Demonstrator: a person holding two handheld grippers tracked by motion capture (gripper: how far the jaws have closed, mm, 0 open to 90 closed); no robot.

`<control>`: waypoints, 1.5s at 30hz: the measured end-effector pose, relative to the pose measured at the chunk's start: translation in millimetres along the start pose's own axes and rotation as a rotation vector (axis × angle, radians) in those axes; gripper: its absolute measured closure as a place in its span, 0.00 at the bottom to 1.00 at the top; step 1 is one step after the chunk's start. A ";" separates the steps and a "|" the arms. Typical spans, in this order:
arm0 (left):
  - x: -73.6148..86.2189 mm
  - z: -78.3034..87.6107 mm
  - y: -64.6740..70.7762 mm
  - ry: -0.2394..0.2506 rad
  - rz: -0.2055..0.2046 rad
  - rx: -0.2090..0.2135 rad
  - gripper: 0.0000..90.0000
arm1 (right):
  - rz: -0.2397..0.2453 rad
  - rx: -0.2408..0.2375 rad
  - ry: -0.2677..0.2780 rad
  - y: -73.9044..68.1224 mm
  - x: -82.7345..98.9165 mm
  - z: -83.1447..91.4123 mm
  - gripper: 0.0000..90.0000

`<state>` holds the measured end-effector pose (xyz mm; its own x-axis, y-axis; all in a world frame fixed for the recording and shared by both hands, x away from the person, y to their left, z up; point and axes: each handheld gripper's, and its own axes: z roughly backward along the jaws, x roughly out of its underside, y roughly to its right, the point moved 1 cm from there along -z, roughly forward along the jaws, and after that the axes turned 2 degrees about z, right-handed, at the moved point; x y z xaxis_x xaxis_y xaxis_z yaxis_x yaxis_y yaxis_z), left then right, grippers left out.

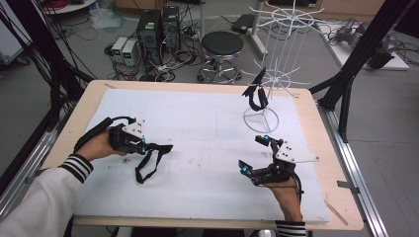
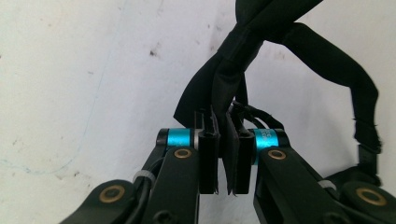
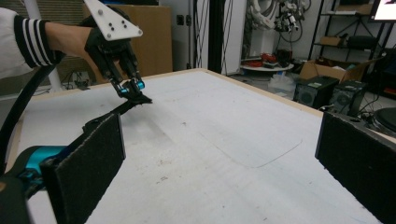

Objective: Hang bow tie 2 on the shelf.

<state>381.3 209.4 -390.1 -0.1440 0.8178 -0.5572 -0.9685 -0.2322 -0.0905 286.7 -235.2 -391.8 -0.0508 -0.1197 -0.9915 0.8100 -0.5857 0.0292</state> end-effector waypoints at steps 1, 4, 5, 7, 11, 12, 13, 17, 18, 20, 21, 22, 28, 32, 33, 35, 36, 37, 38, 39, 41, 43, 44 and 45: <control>-0.7 0.4 0.6 0.015 0.010 -0.002 0.94 | -0.001 0.001 -0.007 0.4 -0.1 -0.1 0.01; -3.7 1.2 2.5 0.056 0.044 0.002 0.94 | -0.006 -0.010 -0.009 0.5 -3.0 -0.8 0.01; -5.0 1.6 2.8 0.063 0.046 0.001 0.94 | -0.005 -0.012 -0.007 0.3 -4.3 -1.1 0.01; -8.3 2.3 5.0 0.085 0.060 0.011 0.94 | 0.001 -0.021 -0.005 -0.3 -8.0 -2.4 0.01; -14.3 3.6 7.8 0.134 0.067 0.033 0.94 | 0.022 -0.049 -0.029 -1.7 -17.5 -8.0 0.01; -15.7 4.1 8.4 0.143 0.068 0.035 0.94 | 0.024 -0.054 -0.036 -2.5 -19.4 -8.8 0.01; -17.0 4.0 9.3 0.156 0.073 0.041 0.94 | 0.034 -0.055 -0.037 -2.9 -21.9 -10.0 0.01; -23.7 4.2 12.9 0.190 0.086 0.056 0.94 | 0.047 -0.077 -0.049 -5.0 -30.3 -14.0 0.01; -25.8 4.4 13.5 0.196 0.090 0.064 0.94 | 0.052 -0.080 -0.051 -5.4 -32.0 -15.0 0.01; -30.2 4.5 15.1 0.215 0.095 0.071 0.94 | 0.060 -0.087 -0.058 -6.9 -35.1 -16.6 0.01; -32.6 4.4 16.2 0.221 0.099 0.074 0.94 | 0.066 -0.090 -0.059 -6.6 -36.4 -17.7 0.01; -34.8 4.1 17.2 0.232 0.101 0.077 0.94 | 0.066 -0.096 -0.059 -6.6 -37.6 -18.7 0.01; -48.5 3.8 22.7 0.273 0.113 0.100 0.94 | 0.061 -0.133 -0.067 -6.3 -43.9 -25.4 0.01; -57.7 2.4 25.7 0.301 0.117 0.132 0.94 | 0.067 -0.160 -0.077 -6.9 -48.2 -32.5 0.01; -60.0 1.7 26.8 0.309 0.117 0.132 0.94 | 0.067 -0.167 -0.083 -7.1 -49.2 -34.1 0.01; -64.0 0.1 28.2 0.320 0.121 0.148 0.94 | 0.071 -0.177 -0.091 -6.9 -51.2 -38.1 0.02; -65.9 0.1 28.7 0.318 0.118 0.149 0.94 | 0.073 -0.182 -0.097 -6.9 -52.1 -39.9 0.02; -67.7 -0.6 28.9 0.323 0.114 0.149 0.94 | 0.075 -0.188 -0.100 -7.0 -53.1 -41.7 0.02; -69.6 -1.3 29.9 0.328 0.117 0.156 0.94 | 0.079 -0.197 -0.104 -7.1 -54.0 -43.6 0.04; -71.3 -1.6 30.2 0.327 0.108 0.159 0.94 | 0.086 -0.209 -0.112 -7.2 -55.1 -45.0 0.05; -74.9 -3.7 31.9 0.341 0.106 0.164 0.94 | 0.095 -0.215 -0.121 -8.4 -57.1 -48.5 0.05; -78.6 -5.2 33.7 0.347 0.102 0.171 0.94 | 0.101 -0.228 -0.128 -10.2 -59.2 -51.7 0.05; -80.4 -5.8 34.3 0.351 0.097 0.170 0.94 | 0.101 -0.236 -0.128 -10.5 -60.0 -53.3 0.05; -82.2 -6.6 35.3 0.359 0.100 0.178 0.94 | 0.105 -0.239 -0.131 -10.7 -60.7 -55.0 0.05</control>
<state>360.3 130.4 -353.0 -0.1895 0.5527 -0.8116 -0.9779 -0.1804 0.1054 313.2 -177.5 -338.9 -0.0219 -0.2813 -0.9594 0.9287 -0.3610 0.0846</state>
